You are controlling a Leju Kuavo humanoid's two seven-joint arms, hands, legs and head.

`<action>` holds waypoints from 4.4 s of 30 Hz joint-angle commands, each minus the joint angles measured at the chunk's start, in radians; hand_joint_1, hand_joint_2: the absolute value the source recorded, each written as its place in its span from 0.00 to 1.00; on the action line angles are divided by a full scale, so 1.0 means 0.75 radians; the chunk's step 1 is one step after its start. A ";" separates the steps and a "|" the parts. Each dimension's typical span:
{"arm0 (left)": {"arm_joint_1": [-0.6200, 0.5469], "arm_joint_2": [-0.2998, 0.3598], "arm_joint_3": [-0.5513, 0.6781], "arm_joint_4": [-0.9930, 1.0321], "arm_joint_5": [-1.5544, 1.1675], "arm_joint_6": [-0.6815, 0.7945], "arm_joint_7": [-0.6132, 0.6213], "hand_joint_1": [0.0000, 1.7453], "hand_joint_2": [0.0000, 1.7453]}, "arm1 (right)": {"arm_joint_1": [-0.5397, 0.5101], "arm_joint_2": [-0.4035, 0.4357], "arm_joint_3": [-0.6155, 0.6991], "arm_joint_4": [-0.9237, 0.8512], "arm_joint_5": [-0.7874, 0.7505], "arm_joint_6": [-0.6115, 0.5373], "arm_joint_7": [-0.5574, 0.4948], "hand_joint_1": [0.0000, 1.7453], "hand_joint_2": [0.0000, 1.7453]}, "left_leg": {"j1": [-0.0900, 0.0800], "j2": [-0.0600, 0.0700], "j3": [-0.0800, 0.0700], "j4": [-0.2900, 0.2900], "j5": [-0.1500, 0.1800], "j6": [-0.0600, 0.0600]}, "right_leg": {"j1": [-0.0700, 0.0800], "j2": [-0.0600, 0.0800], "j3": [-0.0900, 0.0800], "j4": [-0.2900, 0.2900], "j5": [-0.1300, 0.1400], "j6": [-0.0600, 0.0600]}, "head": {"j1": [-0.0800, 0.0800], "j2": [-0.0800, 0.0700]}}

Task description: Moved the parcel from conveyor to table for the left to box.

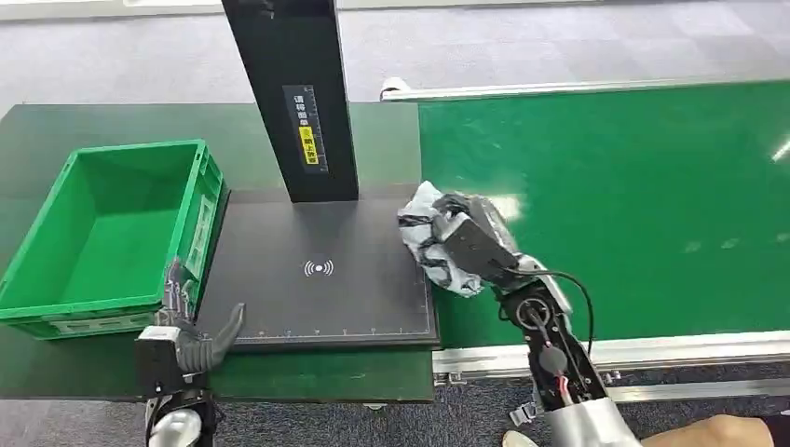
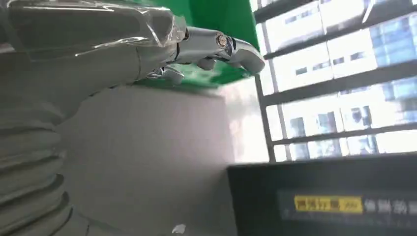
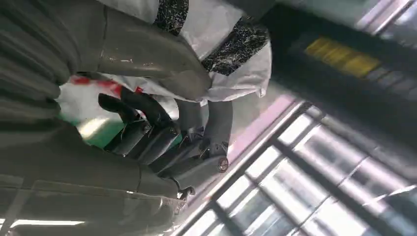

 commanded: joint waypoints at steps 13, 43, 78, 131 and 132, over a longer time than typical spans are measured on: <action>-0.020 0.019 0.175 0.004 -0.040 0.062 0.041 0.00 1.00 | -0.262 0.297 0.459 0.341 -0.189 0.093 0.005 1.00 1.00 | 0.001 0.001 0.004 -0.003 0.001 0.000 | 0.001 0.001 0.003 -0.004 0.001 -0.001 | 0.001 -0.001; 0.053 -0.020 0.324 -0.070 -0.144 0.042 0.056 0.00 1.00 | -0.173 0.228 0.218 0.334 -0.679 0.231 -0.141 0.00 1.00 | 0.000 -0.004 0.003 -0.003 0.001 0.001 | 0.001 -0.003 0.004 -0.004 0.000 -0.001 | 0.000 0.000; -0.206 0.027 -0.225 0.429 -0.837 -0.301 0.218 0.00 1.00 | 0.361 0.149 -0.268 -0.282 -0.852 0.392 -0.160 0.00 1.00 | -0.003 -0.011 0.003 -0.004 0.003 0.000 | -0.003 -0.009 0.005 -0.006 0.000 -0.001 | 0.001 -0.001; -0.575 0.217 0.006 0.001 -0.722 0.265 0.120 1.00 1.00 | 0.453 0.157 -0.378 -0.280 -0.889 0.304 -0.159 0.00 1.00 | 0.000 -0.006 0.000 -0.001 0.002 0.001 | 0.000 -0.006 0.002 -0.003 0.001 0.000 | 0.001 -0.001; -0.575 0.217 0.006 0.001 -0.722 0.265 0.120 1.00 1.00 | 0.453 0.157 -0.378 -0.280 -0.889 0.304 -0.159 0.00 1.00 | 0.000 -0.006 -0.001 0.000 0.002 0.001 | 0.000 -0.007 0.002 -0.002 0.001 0.000 | 0.000 0.000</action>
